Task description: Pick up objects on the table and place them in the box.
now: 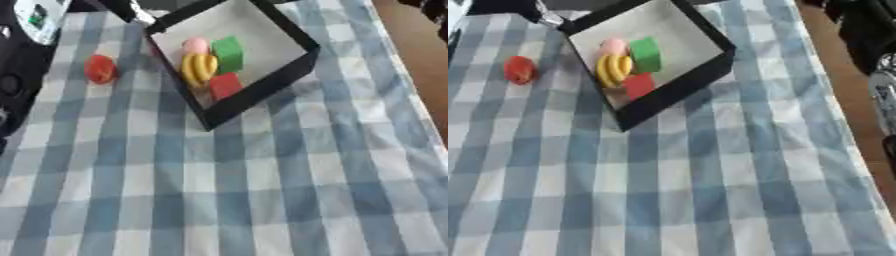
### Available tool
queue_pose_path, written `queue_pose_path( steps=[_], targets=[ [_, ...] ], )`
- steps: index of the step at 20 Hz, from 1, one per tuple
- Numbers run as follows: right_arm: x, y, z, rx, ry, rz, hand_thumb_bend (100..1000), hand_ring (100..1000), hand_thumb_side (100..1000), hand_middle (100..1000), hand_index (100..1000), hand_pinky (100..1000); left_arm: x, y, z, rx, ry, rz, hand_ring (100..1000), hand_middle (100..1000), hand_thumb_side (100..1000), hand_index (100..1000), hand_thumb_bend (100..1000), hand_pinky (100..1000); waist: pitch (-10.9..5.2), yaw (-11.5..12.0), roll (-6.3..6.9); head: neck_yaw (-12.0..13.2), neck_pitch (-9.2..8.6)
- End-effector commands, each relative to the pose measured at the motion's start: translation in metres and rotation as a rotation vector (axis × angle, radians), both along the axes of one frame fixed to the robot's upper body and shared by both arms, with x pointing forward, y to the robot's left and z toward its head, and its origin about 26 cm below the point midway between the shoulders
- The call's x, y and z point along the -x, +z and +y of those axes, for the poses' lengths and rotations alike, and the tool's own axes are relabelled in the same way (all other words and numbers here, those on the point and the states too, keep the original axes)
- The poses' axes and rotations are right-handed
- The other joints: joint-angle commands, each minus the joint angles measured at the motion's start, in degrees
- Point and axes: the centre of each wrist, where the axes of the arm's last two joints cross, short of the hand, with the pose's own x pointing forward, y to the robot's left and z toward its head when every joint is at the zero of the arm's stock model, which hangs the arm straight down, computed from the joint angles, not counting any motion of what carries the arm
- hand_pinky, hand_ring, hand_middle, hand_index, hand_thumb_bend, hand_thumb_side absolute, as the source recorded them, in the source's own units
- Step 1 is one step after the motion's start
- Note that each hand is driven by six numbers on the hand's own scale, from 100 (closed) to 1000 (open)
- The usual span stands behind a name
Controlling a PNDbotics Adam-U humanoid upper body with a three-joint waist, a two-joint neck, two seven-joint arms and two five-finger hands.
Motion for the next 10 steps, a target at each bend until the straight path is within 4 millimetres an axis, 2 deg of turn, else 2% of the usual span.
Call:
queue_pose_path(
  steps=[1,4,6,10],
  targets=[
    [0.004,0.011,-0.007,0.024,-0.025,-0.036,100,771,676,750,740,920,0.007,0.019,0.038,0.014,0.093,-0.018,816,778,424,881,768,803,-2.58,0.12,0.11,-0.09,-0.46],
    [0.004,0.011,-0.007,0.025,-0.027,-0.037,100,771,677,749,740,920,0.007,0.014,0.059,0.029,0.158,0.02,818,781,410,882,758,804,-2.42,0.13,-0.03,0.04,-0.68],
    [0.004,0.011,-0.008,0.025,-0.029,-0.038,100,771,677,749,740,920,0.006,0.009,0.072,0.041,0.188,0.046,811,770,343,869,741,797,-2.29,0.13,-0.11,0.07,-0.82],
    [0.004,0.011,-0.008,0.026,-0.032,-0.037,100,771,679,749,739,920,0.003,-0.003,0.085,0.038,0.211,0.101,814,771,290,867,741,801,-2.05,0.03,-0.35,0.03,-1.14]
  ],
)
